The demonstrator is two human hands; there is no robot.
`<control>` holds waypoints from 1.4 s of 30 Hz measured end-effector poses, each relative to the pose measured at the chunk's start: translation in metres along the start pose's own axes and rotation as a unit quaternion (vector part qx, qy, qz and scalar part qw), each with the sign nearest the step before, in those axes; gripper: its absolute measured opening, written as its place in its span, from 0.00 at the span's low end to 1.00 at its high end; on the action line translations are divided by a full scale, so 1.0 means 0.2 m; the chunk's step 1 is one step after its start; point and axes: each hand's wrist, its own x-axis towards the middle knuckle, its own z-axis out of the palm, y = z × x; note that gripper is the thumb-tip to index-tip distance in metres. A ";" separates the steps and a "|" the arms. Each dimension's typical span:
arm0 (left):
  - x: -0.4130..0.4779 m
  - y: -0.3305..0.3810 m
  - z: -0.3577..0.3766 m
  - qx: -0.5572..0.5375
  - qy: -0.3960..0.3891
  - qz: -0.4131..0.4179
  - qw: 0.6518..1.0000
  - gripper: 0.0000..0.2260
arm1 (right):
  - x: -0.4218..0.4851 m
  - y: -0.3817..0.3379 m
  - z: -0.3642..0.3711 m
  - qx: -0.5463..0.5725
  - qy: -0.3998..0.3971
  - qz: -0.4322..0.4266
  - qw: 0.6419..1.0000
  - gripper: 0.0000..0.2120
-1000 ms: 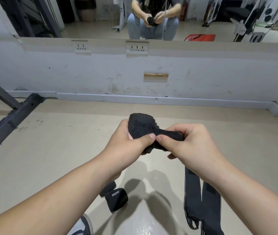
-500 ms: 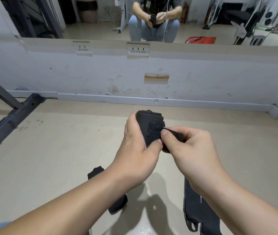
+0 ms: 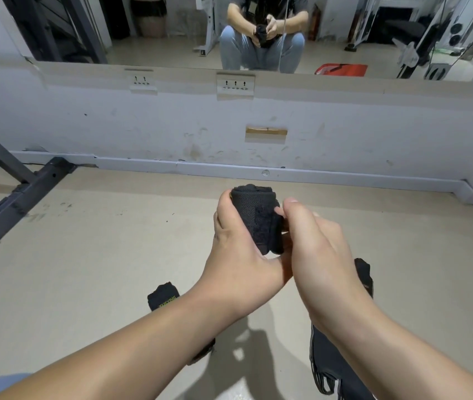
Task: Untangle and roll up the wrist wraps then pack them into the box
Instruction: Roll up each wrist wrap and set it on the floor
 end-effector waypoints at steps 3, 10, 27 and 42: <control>0.01 0.00 -0.03 -0.061 0.001 0.009 0.998 0.27 | 0.01 -0.01 -0.04 0.033 -0.010 0.023 0.999 0.25; 0.04 0.00 -0.10 -0.125 -0.047 0.002 0.991 0.13 | 0.11 0.05 -0.13 0.094 -0.014 0.043 0.995 0.09; 0.07 -0.02 -0.11 -0.192 -0.041 -0.038 0.980 0.13 | 0.15 0.20 -0.07 0.111 -0.004 0.014 0.994 0.10; 0.10 -0.03 -0.14 -0.276 -0.091 -0.233 0.928 0.24 | 0.20 0.22 -0.15 0.189 -0.053 0.167 0.966 0.04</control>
